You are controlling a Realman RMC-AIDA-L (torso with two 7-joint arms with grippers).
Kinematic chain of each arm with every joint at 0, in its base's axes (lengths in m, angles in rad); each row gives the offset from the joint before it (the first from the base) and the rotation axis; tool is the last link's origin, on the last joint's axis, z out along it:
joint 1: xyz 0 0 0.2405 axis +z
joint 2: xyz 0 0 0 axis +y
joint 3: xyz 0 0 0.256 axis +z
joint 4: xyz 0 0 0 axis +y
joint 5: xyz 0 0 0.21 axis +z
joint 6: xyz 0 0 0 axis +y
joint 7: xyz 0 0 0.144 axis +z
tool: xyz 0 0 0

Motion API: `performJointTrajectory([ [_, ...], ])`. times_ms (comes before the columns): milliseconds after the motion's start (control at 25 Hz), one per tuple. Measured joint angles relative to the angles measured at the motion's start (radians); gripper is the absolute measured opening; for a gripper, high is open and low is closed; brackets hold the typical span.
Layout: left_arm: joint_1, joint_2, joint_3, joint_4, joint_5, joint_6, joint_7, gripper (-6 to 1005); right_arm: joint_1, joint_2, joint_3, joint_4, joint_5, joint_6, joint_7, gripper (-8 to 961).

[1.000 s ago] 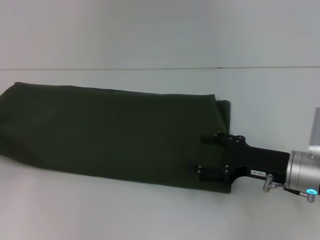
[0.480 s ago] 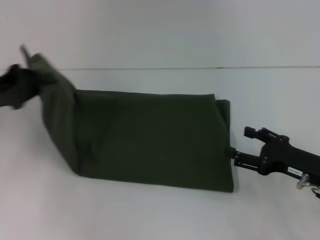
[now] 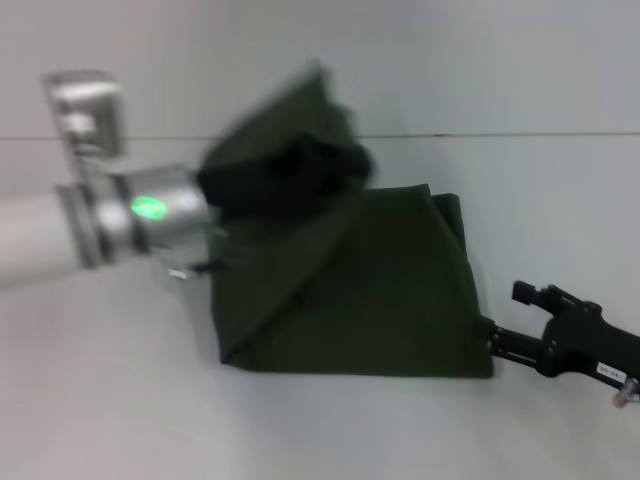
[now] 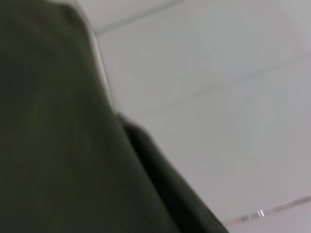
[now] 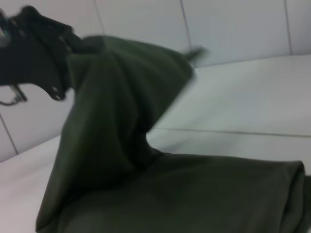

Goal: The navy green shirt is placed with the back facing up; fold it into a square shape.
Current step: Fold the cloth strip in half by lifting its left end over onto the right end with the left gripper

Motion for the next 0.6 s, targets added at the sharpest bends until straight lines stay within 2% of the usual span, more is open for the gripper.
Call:
performJointTrajectory([
  [80,-0.055,0.002,0.045,-0.176,-0.05,-0.075,0.105,15,-0.015,0.0,0.013,0.001,0.0,0.0,0.0,944],
  [200,-0.095,-0.003,0.051,-0.303,-0.075,-0.13,0.209,15,-0.029,0.0,0.031,0.001,-0.002,-0.001,0.0,944],
  [320,-0.095,-0.005,0.043,-0.359,-0.096,-0.155,0.268,15,-0.033,-0.001,0.032,0.001,-0.002,-0.004,0.0,944],
  [600,-0.084,-0.005,0.04,-0.365,-0.145,-0.164,0.282,14,-0.031,-0.002,0.032,-0.001,-0.002,-0.005,0.001,944],
])
